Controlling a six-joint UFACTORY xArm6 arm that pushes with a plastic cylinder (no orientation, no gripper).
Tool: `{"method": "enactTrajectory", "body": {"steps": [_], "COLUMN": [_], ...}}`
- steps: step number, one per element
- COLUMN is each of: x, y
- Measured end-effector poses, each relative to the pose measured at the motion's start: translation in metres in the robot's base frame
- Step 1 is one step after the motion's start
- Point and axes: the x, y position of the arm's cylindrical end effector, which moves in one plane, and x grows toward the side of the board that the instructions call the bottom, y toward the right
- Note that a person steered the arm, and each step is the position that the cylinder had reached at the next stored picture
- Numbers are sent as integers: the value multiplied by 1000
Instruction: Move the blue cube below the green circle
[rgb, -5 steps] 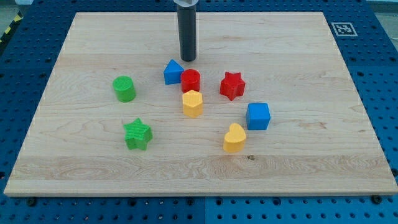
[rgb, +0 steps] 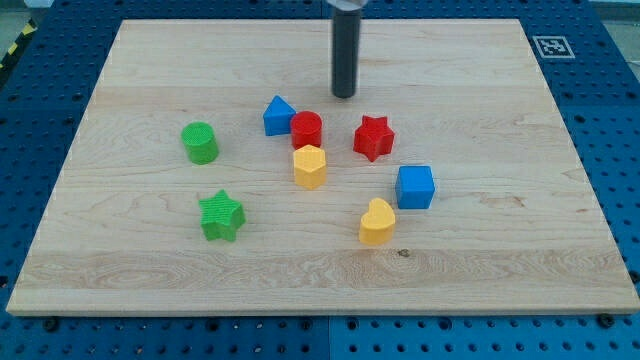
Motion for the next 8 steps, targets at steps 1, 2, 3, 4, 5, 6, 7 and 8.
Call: {"method": "enactTrajectory", "body": {"steps": [1, 2, 3, 4, 5, 6, 7, 8], "x": [19, 52, 102, 153, 204, 230, 222, 203], "y": [37, 91, 121, 131, 139, 139, 133, 113]}}
